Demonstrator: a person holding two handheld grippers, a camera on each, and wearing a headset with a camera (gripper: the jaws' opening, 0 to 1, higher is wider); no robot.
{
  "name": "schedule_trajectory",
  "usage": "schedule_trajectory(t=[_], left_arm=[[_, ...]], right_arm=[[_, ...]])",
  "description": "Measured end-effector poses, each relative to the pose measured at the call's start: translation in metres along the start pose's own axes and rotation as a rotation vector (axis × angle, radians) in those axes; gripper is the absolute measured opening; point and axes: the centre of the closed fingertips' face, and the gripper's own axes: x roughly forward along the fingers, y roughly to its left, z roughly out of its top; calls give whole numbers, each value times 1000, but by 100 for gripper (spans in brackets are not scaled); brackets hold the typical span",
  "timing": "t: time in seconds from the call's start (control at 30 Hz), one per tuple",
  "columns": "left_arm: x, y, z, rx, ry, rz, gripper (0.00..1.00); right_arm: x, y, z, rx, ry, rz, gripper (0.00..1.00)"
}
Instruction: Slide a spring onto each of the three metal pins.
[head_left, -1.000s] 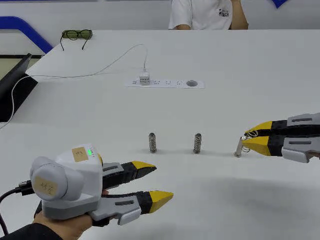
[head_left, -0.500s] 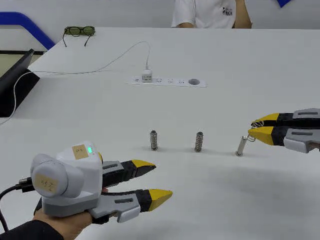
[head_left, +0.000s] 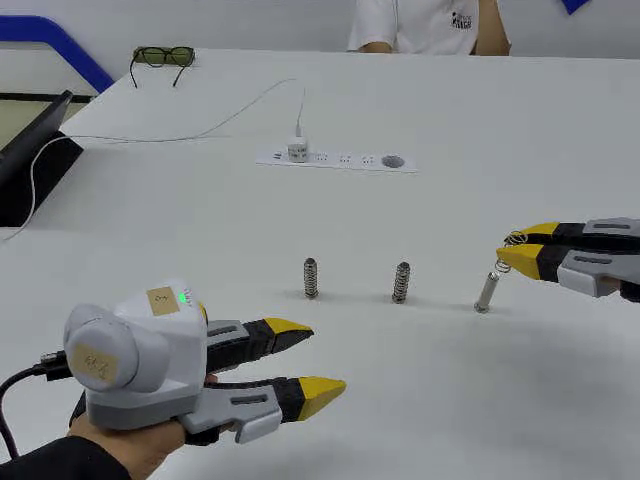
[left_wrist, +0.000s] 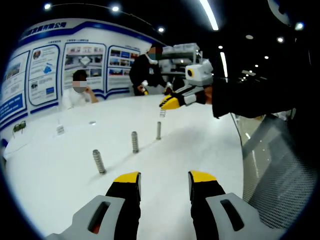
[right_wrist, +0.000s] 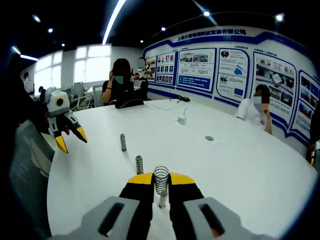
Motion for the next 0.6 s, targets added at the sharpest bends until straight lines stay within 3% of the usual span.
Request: schedule_trajectory(t=[0.6], left_arm=[[-1, 1, -3, -7, 4, 6, 38]], right_arm=[[9, -7, -16, 69, 3, -11, 12]])
